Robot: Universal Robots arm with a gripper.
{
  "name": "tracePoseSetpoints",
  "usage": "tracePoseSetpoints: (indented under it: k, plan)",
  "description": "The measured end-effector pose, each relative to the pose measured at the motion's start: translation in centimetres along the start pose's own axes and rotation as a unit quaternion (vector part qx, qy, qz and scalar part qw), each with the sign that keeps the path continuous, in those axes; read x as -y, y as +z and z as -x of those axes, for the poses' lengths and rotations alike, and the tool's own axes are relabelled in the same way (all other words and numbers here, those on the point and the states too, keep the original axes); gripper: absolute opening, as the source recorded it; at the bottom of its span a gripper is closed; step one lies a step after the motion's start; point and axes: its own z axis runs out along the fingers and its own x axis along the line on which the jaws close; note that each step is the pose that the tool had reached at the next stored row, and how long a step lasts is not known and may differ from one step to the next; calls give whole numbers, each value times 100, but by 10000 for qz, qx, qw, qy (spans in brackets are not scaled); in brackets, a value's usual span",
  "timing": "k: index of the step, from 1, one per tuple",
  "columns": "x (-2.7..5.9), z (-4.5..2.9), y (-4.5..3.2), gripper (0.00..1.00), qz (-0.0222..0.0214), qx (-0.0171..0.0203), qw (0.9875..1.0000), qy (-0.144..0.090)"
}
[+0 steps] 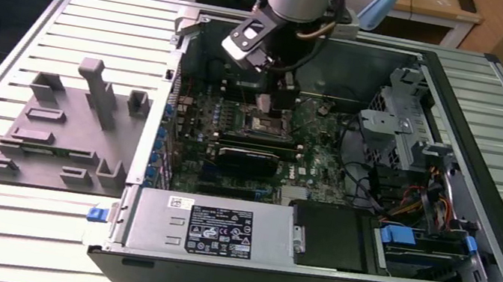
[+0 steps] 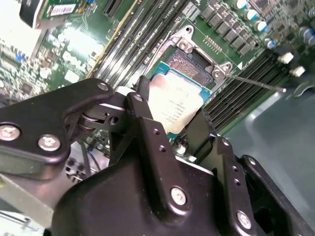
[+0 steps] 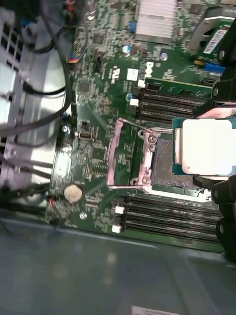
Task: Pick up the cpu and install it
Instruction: 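Place the cpu into insertion slot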
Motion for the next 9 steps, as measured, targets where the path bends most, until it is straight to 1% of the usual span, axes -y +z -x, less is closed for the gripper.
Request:
tracePoseSetpoints:
  k: [3,6,9]
  plan:
    - [0,0,2,54,-5,6,9997,261]
    - [1,0,3,54,-7,8,9994,358]
    - [1,0,7,54,-11,13,9982,604]
